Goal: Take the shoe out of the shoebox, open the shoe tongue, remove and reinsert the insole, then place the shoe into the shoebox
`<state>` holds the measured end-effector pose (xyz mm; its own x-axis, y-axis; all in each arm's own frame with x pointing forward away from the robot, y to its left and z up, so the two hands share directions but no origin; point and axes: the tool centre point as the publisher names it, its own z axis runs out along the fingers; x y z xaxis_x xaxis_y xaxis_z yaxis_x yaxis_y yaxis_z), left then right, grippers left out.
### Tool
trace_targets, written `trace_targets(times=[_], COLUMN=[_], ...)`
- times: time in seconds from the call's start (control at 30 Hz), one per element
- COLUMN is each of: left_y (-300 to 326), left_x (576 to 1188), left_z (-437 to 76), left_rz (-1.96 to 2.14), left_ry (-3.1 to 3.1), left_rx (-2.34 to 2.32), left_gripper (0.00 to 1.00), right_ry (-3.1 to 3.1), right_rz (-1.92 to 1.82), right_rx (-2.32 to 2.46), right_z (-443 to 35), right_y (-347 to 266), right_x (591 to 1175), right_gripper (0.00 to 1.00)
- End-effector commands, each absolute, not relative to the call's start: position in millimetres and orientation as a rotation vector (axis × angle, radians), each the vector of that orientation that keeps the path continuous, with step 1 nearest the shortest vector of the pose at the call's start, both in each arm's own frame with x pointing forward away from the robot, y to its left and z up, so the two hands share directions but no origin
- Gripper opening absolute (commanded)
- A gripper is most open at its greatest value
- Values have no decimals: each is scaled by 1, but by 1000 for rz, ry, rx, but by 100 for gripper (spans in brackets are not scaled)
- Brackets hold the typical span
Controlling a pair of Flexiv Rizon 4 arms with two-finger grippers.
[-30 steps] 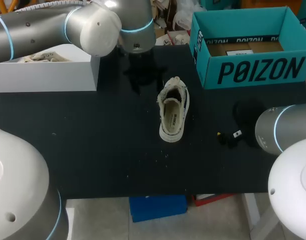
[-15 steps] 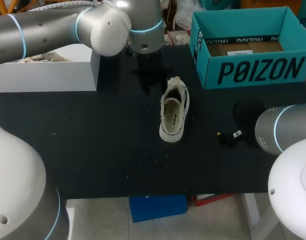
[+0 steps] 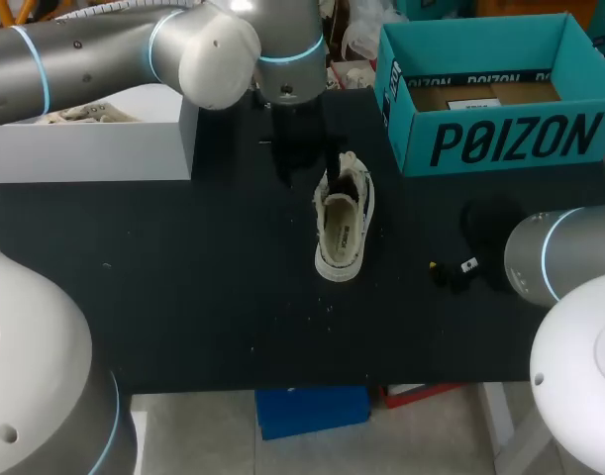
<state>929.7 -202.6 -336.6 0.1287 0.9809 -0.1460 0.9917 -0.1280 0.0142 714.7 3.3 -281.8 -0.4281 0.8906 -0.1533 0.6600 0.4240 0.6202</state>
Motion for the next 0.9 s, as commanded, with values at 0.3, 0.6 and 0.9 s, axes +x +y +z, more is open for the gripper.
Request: trace_targets(times=[0.3,0.6,0.9], left_y=[-213,-209,-212], left_x=[935,928,921], left_z=[-356,-369,-390], left_rz=[-142,-144,-142], left_ry=[2035,2071,2091], left_rx=[2319,2323,2338], left_gripper=[48,42,45], right_ry=[2214,2214,2214], right_rz=[664,664,664], right_rx=[1312,1312,1312], right_z=[-283,-283,-283], right_y=[4,4,4], right_x=[714,714,714], right_gripper=[100,100,100])
